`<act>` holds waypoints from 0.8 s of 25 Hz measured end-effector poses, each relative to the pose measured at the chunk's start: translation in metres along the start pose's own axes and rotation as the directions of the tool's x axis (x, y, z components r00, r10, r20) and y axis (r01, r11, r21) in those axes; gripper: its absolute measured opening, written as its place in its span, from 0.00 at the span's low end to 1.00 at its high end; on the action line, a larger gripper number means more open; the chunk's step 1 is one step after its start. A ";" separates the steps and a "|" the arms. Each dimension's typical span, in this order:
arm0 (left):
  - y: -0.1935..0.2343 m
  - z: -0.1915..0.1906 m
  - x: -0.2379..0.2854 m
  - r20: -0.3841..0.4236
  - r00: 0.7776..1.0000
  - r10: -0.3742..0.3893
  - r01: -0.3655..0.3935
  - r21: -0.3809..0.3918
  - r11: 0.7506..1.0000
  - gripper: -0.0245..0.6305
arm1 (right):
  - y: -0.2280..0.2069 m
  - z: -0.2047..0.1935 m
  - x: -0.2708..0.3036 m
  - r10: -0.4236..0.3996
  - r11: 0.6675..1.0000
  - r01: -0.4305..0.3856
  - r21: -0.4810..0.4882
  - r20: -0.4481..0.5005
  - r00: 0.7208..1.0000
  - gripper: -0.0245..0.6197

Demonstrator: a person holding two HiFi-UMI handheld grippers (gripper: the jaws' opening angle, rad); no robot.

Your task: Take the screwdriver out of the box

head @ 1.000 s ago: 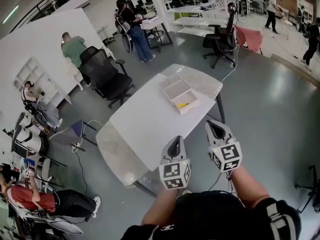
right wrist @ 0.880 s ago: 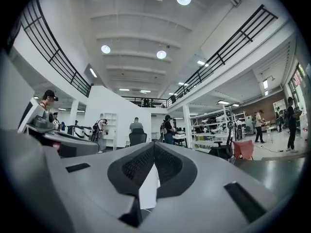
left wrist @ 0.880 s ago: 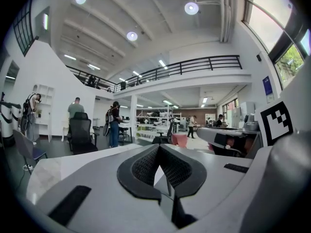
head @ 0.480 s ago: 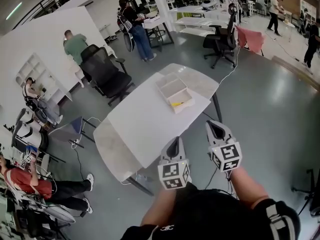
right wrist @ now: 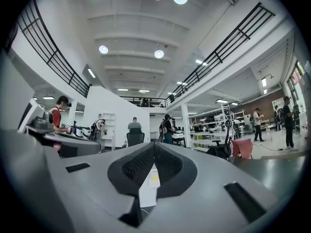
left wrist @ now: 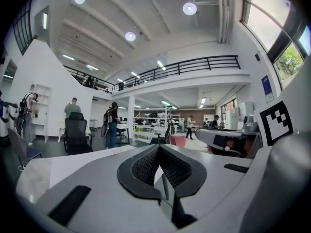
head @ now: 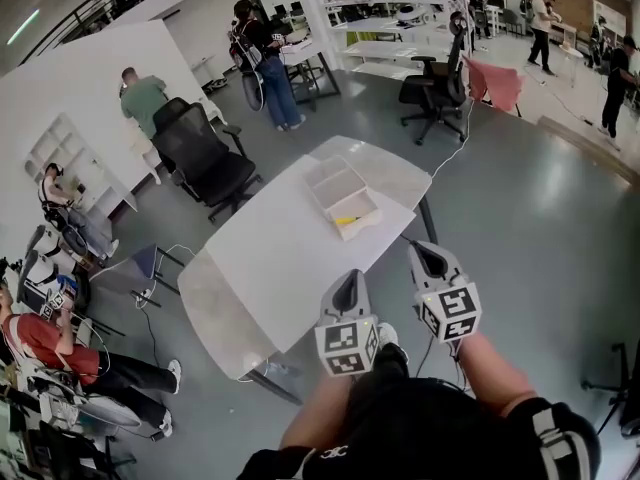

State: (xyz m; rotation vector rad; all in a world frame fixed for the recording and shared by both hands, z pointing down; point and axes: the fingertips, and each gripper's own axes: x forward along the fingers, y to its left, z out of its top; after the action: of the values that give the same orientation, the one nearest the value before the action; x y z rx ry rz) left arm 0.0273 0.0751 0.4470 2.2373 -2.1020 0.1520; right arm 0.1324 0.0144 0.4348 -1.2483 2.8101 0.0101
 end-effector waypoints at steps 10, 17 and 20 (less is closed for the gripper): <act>0.050 0.006 0.110 0.006 1.000 -0.006 0.006 -0.013 1.000 0.06 | -0.038 -0.012 0.113 0.017 1.000 -0.017 -0.022 -0.006 1.000 0.06; 0.097 0.016 0.189 -0.015 1.000 0.013 -0.014 -0.034 0.999 0.06 | -0.061 -0.010 0.201 0.051 0.998 -0.052 -0.022 -0.015 0.999 0.06; 0.121 0.020 0.227 -0.033 0.999 0.018 -0.019 -0.043 0.999 0.06 | -0.069 -0.007 0.245 0.064 0.997 -0.065 -0.032 -0.022 0.998 0.06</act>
State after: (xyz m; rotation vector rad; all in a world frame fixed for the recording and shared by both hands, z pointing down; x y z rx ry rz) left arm -0.0795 -0.1600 0.4514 2.1769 -2.0893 0.1415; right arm 0.0191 -0.2137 0.4273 -1.1701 2.8786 0.0470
